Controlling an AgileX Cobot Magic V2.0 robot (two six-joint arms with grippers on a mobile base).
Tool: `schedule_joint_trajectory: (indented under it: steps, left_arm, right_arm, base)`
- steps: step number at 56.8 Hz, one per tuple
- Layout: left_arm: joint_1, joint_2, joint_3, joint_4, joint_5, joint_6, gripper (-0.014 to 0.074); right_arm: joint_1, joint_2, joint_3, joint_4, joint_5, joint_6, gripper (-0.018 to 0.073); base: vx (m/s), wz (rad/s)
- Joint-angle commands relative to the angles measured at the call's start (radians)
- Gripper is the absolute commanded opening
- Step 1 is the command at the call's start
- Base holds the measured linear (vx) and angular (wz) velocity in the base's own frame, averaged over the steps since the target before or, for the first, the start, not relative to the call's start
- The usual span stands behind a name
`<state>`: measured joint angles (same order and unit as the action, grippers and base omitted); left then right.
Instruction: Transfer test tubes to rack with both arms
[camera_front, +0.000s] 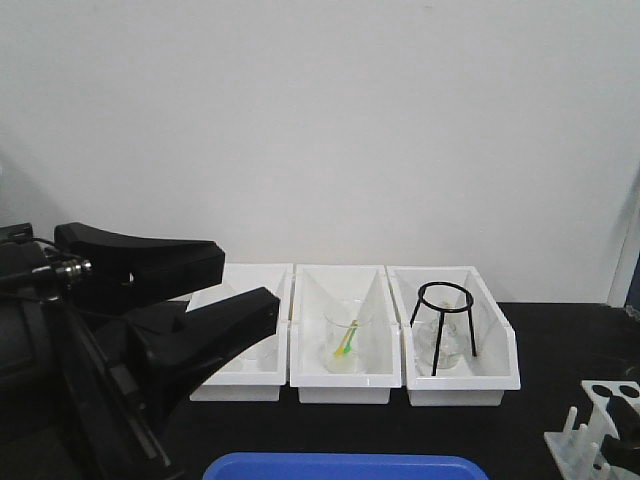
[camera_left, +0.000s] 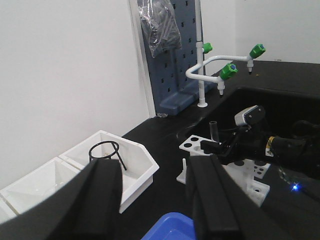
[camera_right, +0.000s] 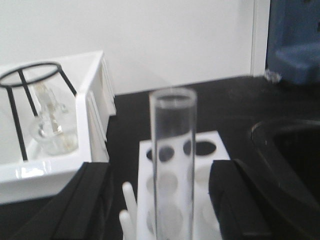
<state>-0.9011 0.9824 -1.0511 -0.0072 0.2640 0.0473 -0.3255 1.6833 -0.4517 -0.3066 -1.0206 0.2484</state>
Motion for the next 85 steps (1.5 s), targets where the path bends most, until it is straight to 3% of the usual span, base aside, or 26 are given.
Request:
schedule_joint_trajectory:
  steps: [1, 12, 22, 30, 39, 45, 53, 61, 72, 82, 83, 85]
  left_arm:
    - [-0.005, -0.012, -0.036, -0.005, -0.072, -0.005, 0.0424]
    - [-0.005, -0.012, -0.036, -0.005, -0.071, -0.005, 0.0423]
    - [-0.005, -0.012, -0.036, -0.005, -0.045, -0.009, 0.0363]
    - [0.009, -0.012, -0.037, -0.004, 0.01, -0.009, 0.0203]
    - [0.088, -0.012, -0.037, 0.001, 0.073, -0.008, -0.0024]
    - [0.173, -0.015, -0.037, 0.042, 0.108, -0.047, -0.0022]
    - [0.298, -0.015, -0.022, 0.146, 0.201, -0.112, -0.0021]
    - [0.403, -0.078, 0.085, 0.188, 0.19, -0.148, -0.0021]
    - [0.474, -0.254, 0.317, 0.19, 0.154, -0.188, -0.0021]
    - [0.475, -0.479, 0.532, 0.188, 0.08, -0.272, -0.002]
    - [0.475, -0.618, 0.642, 0.199, 0.062, -0.293, -0.002]
    - [0.475, -0.638, 0.653, 0.199, 0.07, -0.293, -0.002]
  right_arm:
    - [-0.004, -0.103, -0.023, -0.001, -0.088, -0.003, 0.051]
    - [-0.004, -0.312, -0.024, -0.001, -0.017, -0.003, 0.049]
    - [-0.004, -0.556, -0.028, -0.044, 0.215, 0.05, 0.0396]
    - [0.006, -0.763, -0.068, -0.188, 0.542, 0.151, 0.0261]
    - [0.099, -0.903, -0.074, -0.415, 0.68, 0.331, 0.0076]
    - [0.188, -0.959, -0.074, -0.579, 0.696, 0.511, -0.0015]
    - [0.302, -0.977, -0.074, -0.747, 0.663, 0.77, -0.001]
    - [0.399, -0.977, -0.074, -0.86, 0.639, 0.905, -0.0008]
    - [0.453, -0.977, -0.074, -0.868, 0.636, 0.935, -0.0008]
    - [0.453, -0.977, -0.073, -0.869, 0.633, 0.936, -0.0007]
    - [0.453, -0.977, -0.073, -0.869, 0.633, 0.935, -0.0007]
    - [0.453, -0.977, -0.073, -0.869, 0.633, 0.935, -0.0007]
  base:
    - [0.0, 0.0]
    - [0.0, 0.0]
    - [0.0, 0.0]
    - [0.0, 0.0]
    - [0.0, 0.0]
    - [0.0, 0.0]
    - [0.0, 0.0]
    - [0.0, 0.0]
    - [0.0, 0.0]
    - [0.0, 0.0]
    - [0.0, 0.0]
    - [0.0, 0.0]
